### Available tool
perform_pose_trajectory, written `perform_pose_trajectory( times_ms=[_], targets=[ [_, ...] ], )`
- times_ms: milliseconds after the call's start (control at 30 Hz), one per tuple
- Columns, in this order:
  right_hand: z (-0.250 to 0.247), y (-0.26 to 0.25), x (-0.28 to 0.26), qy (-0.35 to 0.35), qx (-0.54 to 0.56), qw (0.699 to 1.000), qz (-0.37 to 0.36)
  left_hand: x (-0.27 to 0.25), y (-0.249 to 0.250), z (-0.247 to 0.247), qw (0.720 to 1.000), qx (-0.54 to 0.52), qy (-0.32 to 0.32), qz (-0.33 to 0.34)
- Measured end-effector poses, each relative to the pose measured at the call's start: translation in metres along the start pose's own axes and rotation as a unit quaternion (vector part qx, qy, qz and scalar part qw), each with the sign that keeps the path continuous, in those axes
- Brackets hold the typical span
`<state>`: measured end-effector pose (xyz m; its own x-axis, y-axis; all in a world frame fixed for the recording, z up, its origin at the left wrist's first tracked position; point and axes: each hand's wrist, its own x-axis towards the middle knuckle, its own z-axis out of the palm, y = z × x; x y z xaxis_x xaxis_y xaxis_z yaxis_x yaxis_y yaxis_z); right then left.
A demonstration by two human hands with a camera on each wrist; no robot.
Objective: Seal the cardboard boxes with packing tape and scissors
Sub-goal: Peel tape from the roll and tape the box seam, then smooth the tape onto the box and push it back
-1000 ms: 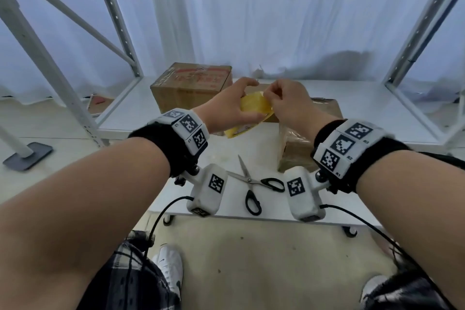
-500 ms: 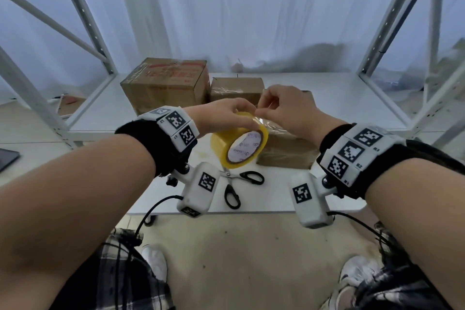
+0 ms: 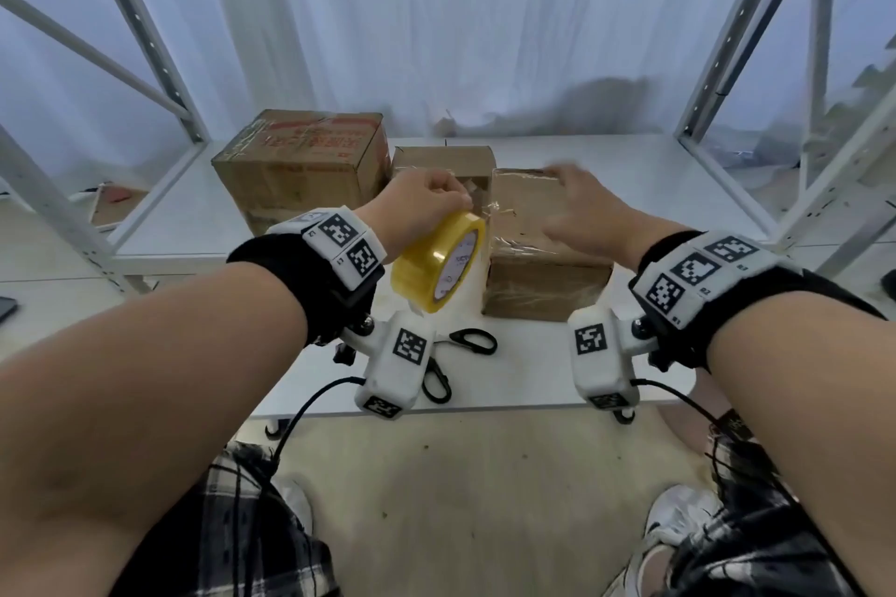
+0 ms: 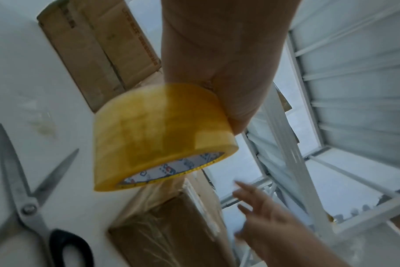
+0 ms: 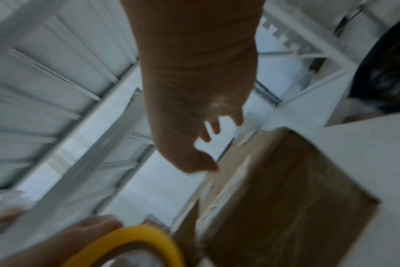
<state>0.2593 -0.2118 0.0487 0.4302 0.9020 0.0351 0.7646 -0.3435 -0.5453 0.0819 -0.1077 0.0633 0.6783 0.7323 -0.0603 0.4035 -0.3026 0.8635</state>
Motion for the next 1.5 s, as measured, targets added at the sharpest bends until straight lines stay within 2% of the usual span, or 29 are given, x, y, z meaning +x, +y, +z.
perform_pose_trajectory(
  times_ms=[67, 100, 133, 233, 333, 367, 433, 467, 533, 600, 733, 800, 900, 967, 1200, 1333, 1433, 1500],
  targets=[
    [0.004, 0.017, -0.006, -0.135, -0.161, 0.976, 0.055, 0.002, -0.007, -0.002, 1.0, 0.03, 0.0, 0.002],
    [0.008, 0.022, -0.009, -0.168, -0.204, 0.962, 0.065, 0.003, -0.009, -0.003, 0.999, 0.043, -0.003, 0.003],
    [0.011, 0.026, -0.011, -0.171, -0.232, 0.956, 0.057, 0.004, -0.01, -0.005, 0.999, 0.053, -0.005, 0.003],
    [0.016, 0.022, -0.012, -0.115, -0.263, 0.958, 0.006, 0.007, -0.012, -0.01, 0.997, 0.071, -0.007, -0.005],
    [0.011, 0.014, -0.016, -0.028, -0.044, 0.998, -0.02, 0.01, -0.013, -0.011, 0.996, 0.074, -0.03, -0.029],
    [0.008, 0.014, -0.016, 0.031, -0.013, 0.999, -0.027, 0.01, -0.013, -0.01, 0.995, 0.08, -0.043, -0.035],
    [0.001, 0.025, -0.011, 0.114, -0.057, 0.992, -0.003, 0.01, -0.011, -0.007, 0.992, 0.093, -0.068, -0.051],
    [-0.001, 0.032, -0.009, 0.11, -0.094, 0.989, 0.04, 0.01, -0.01, -0.006, 0.99, 0.099, -0.08, -0.06],
    [-0.002, 0.045, -0.011, 0.03, -0.13, 0.981, 0.139, 0.009, -0.006, -0.005, 0.987, 0.107, -0.097, -0.073],
    [0.0, 0.053, -0.014, -0.029, -0.104, 0.979, 0.17, 0.009, -0.004, -0.006, 0.984, 0.114, -0.113, -0.082],
    [-0.001, 0.053, -0.023, 0.017, 0.06, 0.981, 0.181, 0.009, -0.004, -0.007, 0.978, 0.128, -0.135, -0.095],
    [-0.003, 0.049, -0.028, -0.009, 0.094, 0.98, 0.173, 0.01, -0.006, -0.006, 0.978, 0.128, -0.135, -0.098],
    [-0.003, 0.044, -0.029, -0.064, -0.04, 0.994, 0.074, 0.011, -0.007, -0.002, 0.979, 0.125, -0.127, -0.096],
    [-0.001, 0.04, -0.03, -0.095, -0.121, 0.988, 0.025, 0.011, -0.006, -0.001, 0.981, 0.115, -0.125, -0.094],
    [0.015, 0.032, -0.033, -0.101, -0.117, 0.987, -0.053, 0.01, -0.005, 0.006, 0.975, 0.129, -0.157, -0.087],
    [0.015, 0.029, -0.038, -0.093, -0.104, 0.989, -0.05, 0.011, -0.007, 0.004, 0.973, 0.147, -0.156, -0.083],
    [0.015, 0.029, -0.04, -0.055, -0.123, 0.99, 0.039, 0.012, -0.01, -0.001, 0.972, 0.161, -0.149, -0.084],
    [0.02, 0.023, -0.04, -0.056, -0.111, 0.987, 0.101, 0.012, -0.016, -0.004, 0.974, 0.164, -0.133, -0.079]
  ],
)
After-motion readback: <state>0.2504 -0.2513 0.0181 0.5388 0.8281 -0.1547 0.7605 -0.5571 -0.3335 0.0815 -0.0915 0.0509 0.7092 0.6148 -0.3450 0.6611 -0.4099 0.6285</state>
